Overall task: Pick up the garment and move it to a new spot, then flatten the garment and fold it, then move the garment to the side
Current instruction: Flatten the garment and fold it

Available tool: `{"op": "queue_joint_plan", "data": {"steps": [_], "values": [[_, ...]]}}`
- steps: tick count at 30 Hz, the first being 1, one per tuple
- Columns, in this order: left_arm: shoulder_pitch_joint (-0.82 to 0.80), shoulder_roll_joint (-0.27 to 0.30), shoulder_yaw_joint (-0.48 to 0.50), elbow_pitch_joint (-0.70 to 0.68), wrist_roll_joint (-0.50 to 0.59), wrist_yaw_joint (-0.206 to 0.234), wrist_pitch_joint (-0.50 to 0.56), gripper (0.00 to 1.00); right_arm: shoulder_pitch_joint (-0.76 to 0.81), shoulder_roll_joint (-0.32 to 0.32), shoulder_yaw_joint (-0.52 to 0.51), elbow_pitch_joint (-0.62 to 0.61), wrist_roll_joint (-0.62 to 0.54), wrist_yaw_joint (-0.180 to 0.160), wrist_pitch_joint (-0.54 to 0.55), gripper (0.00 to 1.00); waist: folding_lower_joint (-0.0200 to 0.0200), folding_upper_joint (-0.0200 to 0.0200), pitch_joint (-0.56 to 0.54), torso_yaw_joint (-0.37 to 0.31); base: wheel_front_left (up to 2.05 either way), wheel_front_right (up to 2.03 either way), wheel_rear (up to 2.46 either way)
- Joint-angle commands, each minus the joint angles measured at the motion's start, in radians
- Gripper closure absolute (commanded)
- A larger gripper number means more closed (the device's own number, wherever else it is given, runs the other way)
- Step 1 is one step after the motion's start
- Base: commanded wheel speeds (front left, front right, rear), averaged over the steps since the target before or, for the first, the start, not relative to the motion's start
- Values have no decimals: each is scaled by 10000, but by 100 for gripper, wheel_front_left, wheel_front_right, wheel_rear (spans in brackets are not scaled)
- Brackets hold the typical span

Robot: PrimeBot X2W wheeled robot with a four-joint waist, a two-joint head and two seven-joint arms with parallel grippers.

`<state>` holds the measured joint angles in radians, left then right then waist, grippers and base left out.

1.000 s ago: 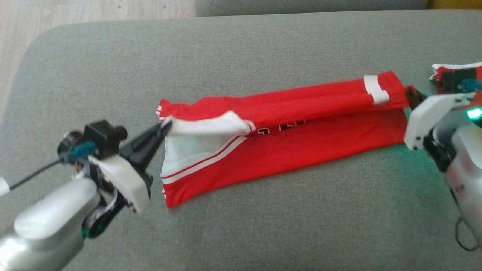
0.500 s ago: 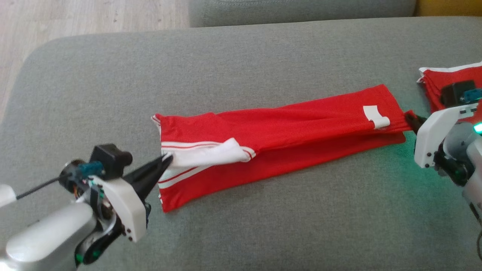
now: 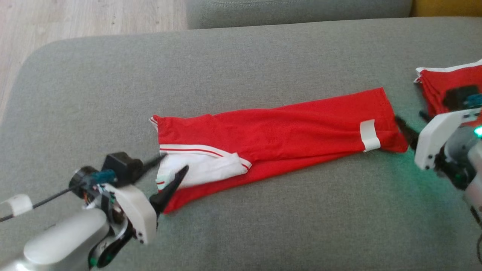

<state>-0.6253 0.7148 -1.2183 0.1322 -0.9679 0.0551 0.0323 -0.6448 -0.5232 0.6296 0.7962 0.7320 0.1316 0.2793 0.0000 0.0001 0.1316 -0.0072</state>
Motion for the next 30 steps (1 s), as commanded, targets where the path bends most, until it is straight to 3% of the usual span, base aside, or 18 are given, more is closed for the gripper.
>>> {"op": "queue_joint_plan", "data": {"steps": [1,8,12,16,19,24,30], "values": [[-382,267,719,-63,139,200,-368,0,-323,-250,-228,-242,69,-9,-477,0,0,-1,-51,-6,0,0,0],[-310,-169,2252,-267,-133,1309,-2498,0,-642,406,-1481,-471,-278,-9,-3129,0,0,-1,-290,11,0,0,0],[224,-637,3664,-598,-105,2025,-2918,0,-371,1116,-2251,-741,-804,-9,-4572,0,0,-1,-422,5,0,0,0],[1524,-1591,5847,-1354,1387,2475,-2935,0,351,2072,-3119,-1318,-1731,-9,-5264,0,0,-1,-480,-56,0,0,0],[2946,-2582,7149,-1637,2434,2269,-2937,0,1294,2942,-3879,-1973,-2846,-9,-5388,0,0,-1,-523,-111,0,0,0],[4739,-3894,8436,-1258,4097,1610,-2939,0,3161,4381,-5135,-3385,-4548,-9,-5406,0,0,-1,-503,-180,0,0,0],[5170,-4769,9382,-800,5076,594,-2939,0,3918,4690,-5349,-4079,-5395,-9,-5408,0,0,-1,-331,-165,0,0,0]]}}
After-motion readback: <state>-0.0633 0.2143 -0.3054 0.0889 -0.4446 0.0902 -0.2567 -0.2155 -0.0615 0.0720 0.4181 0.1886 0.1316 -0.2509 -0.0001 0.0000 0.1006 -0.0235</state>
